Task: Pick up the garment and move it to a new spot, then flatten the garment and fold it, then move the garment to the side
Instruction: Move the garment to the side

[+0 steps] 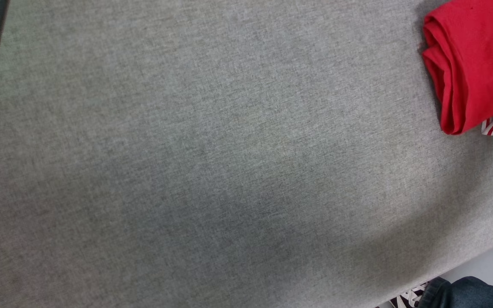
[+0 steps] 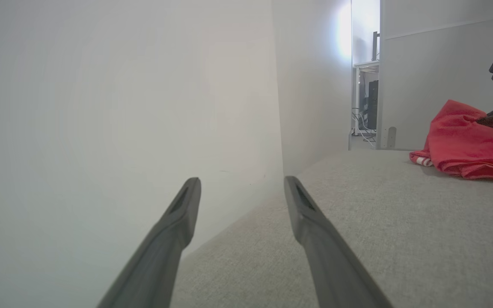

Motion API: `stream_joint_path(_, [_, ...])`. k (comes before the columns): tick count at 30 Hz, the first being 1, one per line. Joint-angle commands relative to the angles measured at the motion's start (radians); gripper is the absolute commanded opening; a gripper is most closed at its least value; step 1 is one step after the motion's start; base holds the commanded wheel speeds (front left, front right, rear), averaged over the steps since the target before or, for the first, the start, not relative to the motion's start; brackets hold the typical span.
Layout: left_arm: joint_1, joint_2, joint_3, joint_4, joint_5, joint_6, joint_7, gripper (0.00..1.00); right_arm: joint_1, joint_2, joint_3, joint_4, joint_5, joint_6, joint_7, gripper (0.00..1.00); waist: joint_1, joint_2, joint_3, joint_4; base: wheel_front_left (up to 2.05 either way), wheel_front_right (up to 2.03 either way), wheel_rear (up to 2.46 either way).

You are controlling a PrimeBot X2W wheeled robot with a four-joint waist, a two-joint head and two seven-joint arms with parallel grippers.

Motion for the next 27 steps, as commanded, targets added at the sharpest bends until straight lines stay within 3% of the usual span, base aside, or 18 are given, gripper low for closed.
stream_joint_path(1, [-0.006, 0.0, -0.001, 0.0, 0.003, 0.002, 0.001, 1.0, -0.007, 0.001, 0.005, 0.008, -0.019, -0.002, -0.009, 0.0, 0.0, 0.0, 0.001, -0.003, 0.0, 0.0, 0.0])
stream_joint_path(6, [-0.002, -0.008, -0.009, 0.0, 0.005, 0.002, 0.001, 1.0, -0.016, 0.017, -0.012, 0.049, -0.055, -0.002, -0.047, 0.0, 0.0, 0.0, -0.004, -0.006, 0.0, 0.0, 0.0])
stream_joint_path(8, [0.002, -0.015, -0.014, 0.006, 0.008, 0.002, 0.001, 1.0, -0.019, 0.024, -0.017, 0.066, -0.064, -0.002, -0.064, 0.45, 0.0, 0.0, -0.012, -0.004, 0.0, 0.0, 0.0])
stream_joint_path(9, [0.006, -0.02, -0.016, 0.009, 0.01, 0.002, 0.001, 1.0, -0.021, 0.024, -0.016, 0.074, -0.065, -0.002, -0.073, 0.91, 0.0, 0.0, -0.019, -0.002, 0.0, 0.0, 0.0])
stream_joint_path(10, [0.011, -0.027, -0.019, 0.012, 0.012, 0.002, 0.001, 1.0, -0.022, 0.023, -0.016, 0.079, -0.07, -0.002, -0.084, 1.0, 0.0, 0.0, -0.028, 0.001, 0.0, 0.0, 0.0])
stream_joint_path(16, [0.052, -0.101, -0.035, 0.053, 0.024, 0.002, 0.001, 1.0, 0.003, 0.004, 0.019, 0.11, -0.098, -0.002, -0.111, 1.0, 0.0, 0.0, -0.107, 0.029, 0.0, 0.0, 0.0])
stream_joint_path(23, [0.15, -0.247, -0.045, 0.141, 0.055, 0.002, 0.001, 1.0, 0.048, -0.024, 0.134, 0.129, -0.055, -0.002, -0.15, 1.0, 0.0, 0.0, -0.261, 0.092, 0.0, 0.0, 0.0])
stream_joint_path(27, [0.233, -0.332, -0.038, 0.203, 0.08, 0.002, 0.001, 1.0, 0.103, -0.004, 0.205, 0.138, -0.038, -0.002, -0.211, 1.0, 0.0, 0.0, -0.35, 0.131, 0.0, 0.0, 0.0])
